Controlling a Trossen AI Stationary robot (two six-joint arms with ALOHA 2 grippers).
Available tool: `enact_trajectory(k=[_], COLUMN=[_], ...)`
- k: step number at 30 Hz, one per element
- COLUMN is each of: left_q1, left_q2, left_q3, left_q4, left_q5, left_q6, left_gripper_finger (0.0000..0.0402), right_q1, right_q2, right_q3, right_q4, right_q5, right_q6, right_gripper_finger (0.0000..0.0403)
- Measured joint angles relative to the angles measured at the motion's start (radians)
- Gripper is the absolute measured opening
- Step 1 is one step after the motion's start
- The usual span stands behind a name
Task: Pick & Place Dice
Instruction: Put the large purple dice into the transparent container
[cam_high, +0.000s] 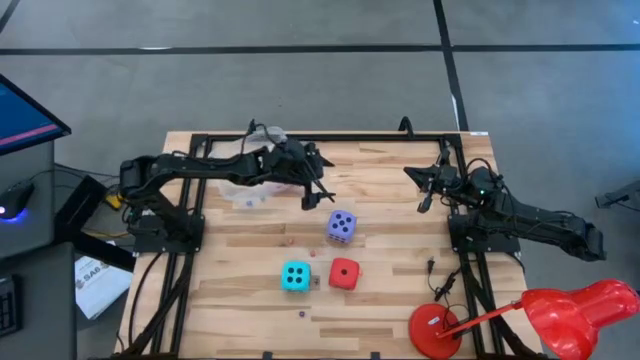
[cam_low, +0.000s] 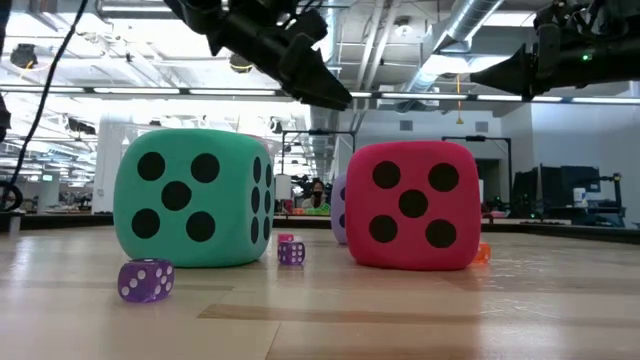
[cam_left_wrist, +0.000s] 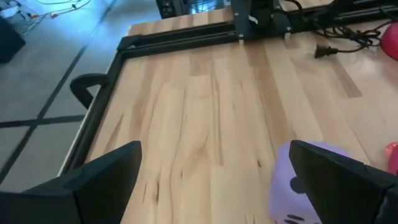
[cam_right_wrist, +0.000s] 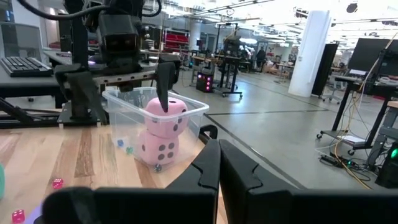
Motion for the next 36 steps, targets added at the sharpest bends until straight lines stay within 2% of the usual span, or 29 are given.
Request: enact_trajectory(k=[6, 11, 17, 23, 36], left_q1=[-0.033, -0.038, -0.043, -0.082, -0.115], left_q2=[0.095, 0.187, 0.269, 0.274, 0.285], left_q3=[0.059, 0.161, 0.275, 0.278, 0.277], left_q4=[0.003, -0.023, -0.113, -0.205, -0.217], left_q5=[-0.001, 0.002, 0.159, 0.188, 0.19], left_q6=[0.015, 0.015, 0.015, 0.071, 0.069], left_gripper_finger=[0.0398, 0.0398, 0.0398, 0.0398, 0.0398], right_q1=[0.0, 0.0, 0.0, 0.0, 0.0], right_q2=[0.0, 0.0, 0.0, 0.0, 0.0], right_q3=[0.0, 0.0, 0.0, 0.0, 0.0], right_q4=[0.0, 0.016, 0.031, 0.03, 0.019], right_q5=[0.0, 0.0, 0.0, 0.0, 0.0], right_q6=[0.0, 0.0, 0.0, 0.0, 0.0], right_gripper_finger=[0.0, 0.0, 0.0, 0.0, 0.0])
